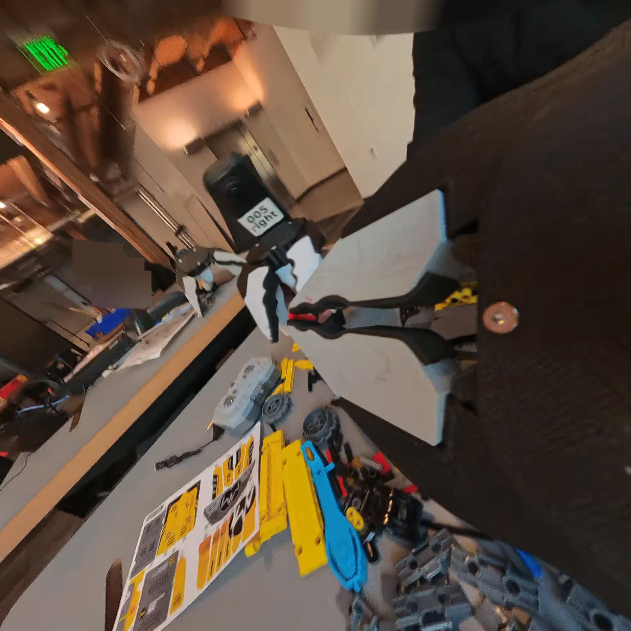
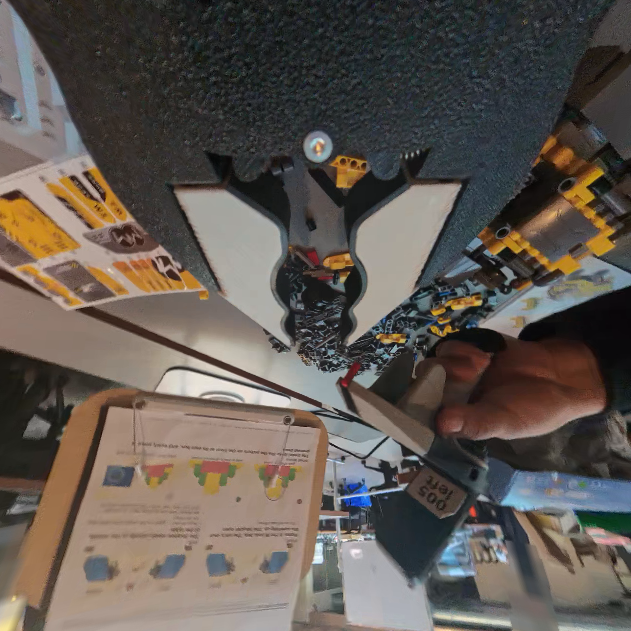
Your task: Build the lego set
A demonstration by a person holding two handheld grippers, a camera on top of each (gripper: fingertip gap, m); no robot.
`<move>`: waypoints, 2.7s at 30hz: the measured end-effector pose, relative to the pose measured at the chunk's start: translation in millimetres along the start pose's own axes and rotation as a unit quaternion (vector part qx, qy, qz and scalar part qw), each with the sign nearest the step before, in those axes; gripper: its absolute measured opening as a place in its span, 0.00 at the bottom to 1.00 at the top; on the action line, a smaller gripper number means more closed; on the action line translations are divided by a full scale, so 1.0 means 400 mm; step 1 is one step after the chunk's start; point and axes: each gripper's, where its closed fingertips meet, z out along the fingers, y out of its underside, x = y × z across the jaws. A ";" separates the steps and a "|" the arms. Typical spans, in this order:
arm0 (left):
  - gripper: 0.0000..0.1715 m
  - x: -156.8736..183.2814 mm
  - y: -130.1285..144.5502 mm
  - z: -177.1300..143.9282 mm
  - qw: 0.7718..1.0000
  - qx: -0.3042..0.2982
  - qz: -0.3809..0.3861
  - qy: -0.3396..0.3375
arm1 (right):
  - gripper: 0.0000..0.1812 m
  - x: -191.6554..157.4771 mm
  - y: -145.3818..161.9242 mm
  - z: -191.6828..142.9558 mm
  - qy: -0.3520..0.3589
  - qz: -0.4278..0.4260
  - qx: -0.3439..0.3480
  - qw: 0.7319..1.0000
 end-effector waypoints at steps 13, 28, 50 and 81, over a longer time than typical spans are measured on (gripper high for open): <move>0.00 -0.003 0.012 -0.022 0.999 0.023 -0.033 0.014 | 0.11 -0.103 -0.016 0.044 0.086 -0.251 -0.033 0.964; 0.00 0.036 -0.003 0.011 0.997 0.066 -0.035 0.035 | 0.04 -0.048 -0.037 0.020 0.142 -0.188 -0.013 0.972; 0.08 0.185 -0.094 -0.146 0.996 0.019 0.085 -0.034 | 0.02 -0.134 0.235 -0.248 0.017 -0.159 -0.265 0.951; 0.25 0.222 -0.035 -0.168 0.970 -0.087 0.177 -0.144 | 0.05 -0.137 -0.078 -0.129 0.081 -0.068 0.010 0.994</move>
